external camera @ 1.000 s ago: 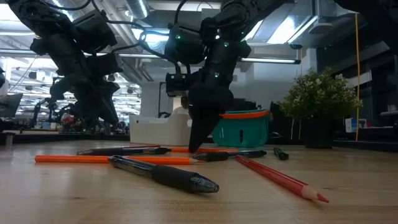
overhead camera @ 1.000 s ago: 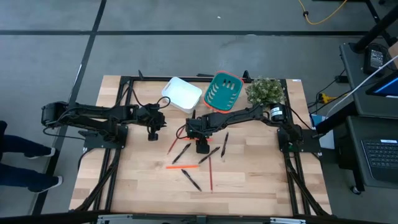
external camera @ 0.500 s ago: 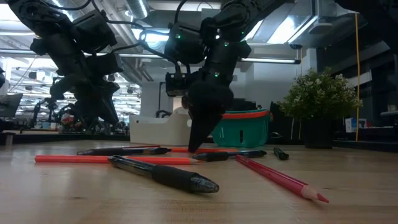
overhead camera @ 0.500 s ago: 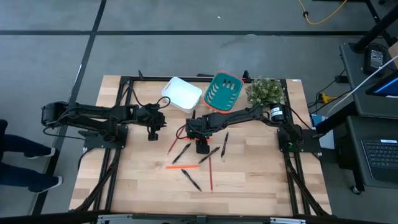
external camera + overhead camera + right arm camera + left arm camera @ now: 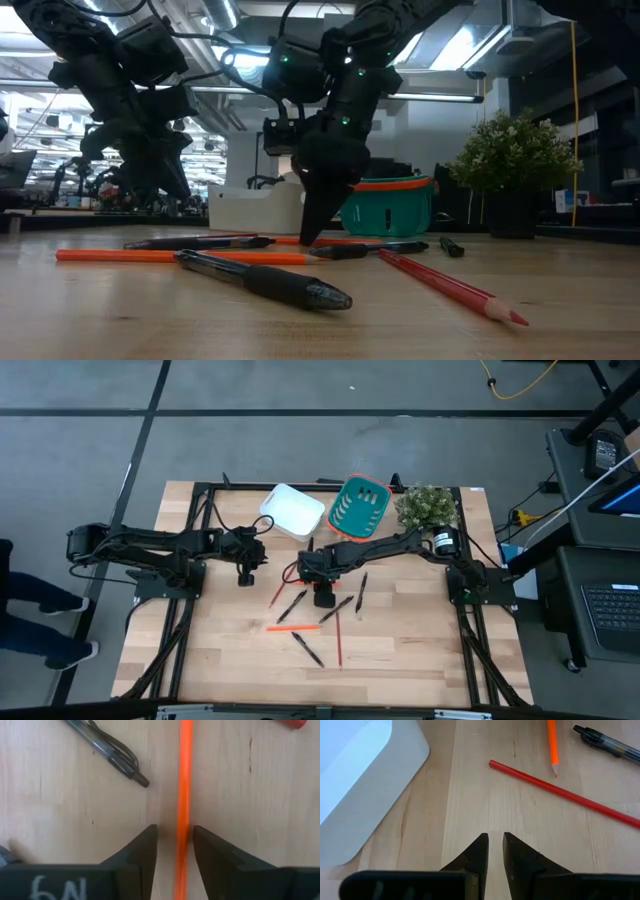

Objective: Sort pens & pencils
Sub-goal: Put the orange pencil into the green basket

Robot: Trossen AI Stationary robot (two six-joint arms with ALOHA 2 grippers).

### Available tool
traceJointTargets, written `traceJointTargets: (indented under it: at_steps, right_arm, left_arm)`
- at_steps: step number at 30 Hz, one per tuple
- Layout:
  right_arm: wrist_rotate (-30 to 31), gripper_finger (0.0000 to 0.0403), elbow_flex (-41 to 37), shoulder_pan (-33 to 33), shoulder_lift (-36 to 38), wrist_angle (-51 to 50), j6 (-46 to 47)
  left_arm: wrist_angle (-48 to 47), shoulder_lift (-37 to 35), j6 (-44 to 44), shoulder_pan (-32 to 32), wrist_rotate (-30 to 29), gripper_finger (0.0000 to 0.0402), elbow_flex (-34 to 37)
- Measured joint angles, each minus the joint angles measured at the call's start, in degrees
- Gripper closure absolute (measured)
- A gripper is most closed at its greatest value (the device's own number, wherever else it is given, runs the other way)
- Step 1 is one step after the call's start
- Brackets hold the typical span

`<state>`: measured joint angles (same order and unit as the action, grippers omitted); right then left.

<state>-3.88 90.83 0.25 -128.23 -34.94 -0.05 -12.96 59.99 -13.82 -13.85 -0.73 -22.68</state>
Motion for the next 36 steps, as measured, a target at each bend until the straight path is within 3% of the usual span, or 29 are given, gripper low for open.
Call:
traceJointTargets:
  at_steps: [17, 36]
  right_arm:
    - [2.53, 0.0269, -0.13, 0.26, -0.19, 0.12, -0.16]
    - [2.25, 0.0332, -0.20, 0.22, -0.26, 0.90, -0.22]
  left_arm:
    - [0.01, 0.00, 0.11, -0.01, 0.00, 0.0349, 0.00]
    - [-0.01, 0.00, 0.13, 0.00, 0.00, 0.0349, 0.00]
